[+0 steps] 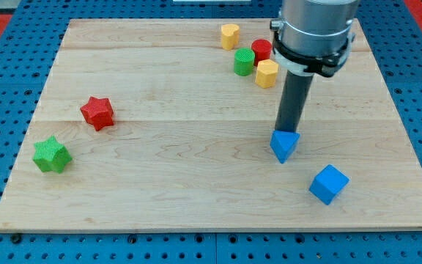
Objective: Separate the yellow hexagon and circles
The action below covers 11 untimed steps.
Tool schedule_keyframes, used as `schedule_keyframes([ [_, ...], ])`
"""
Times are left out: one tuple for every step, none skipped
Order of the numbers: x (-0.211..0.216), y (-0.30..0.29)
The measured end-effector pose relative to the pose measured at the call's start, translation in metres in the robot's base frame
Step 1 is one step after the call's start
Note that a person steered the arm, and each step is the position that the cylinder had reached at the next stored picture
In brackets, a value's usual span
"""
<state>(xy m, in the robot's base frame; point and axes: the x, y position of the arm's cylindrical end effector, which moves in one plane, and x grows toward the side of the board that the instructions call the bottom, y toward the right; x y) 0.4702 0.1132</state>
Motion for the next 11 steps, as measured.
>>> schedule_keyframes([
  [-0.004, -0.039],
  [0.025, 0.010],
  [0.001, -0.001],
  [-0.069, 0.038],
  [-0.141, 0.103],
  [-0.217, 0.047],
  [-0.247, -0.028],
  [-0.198, -0.052],
  [-0.132, 0.000],
  [-0.096, 0.014],
  [-0.062, -0.013],
])
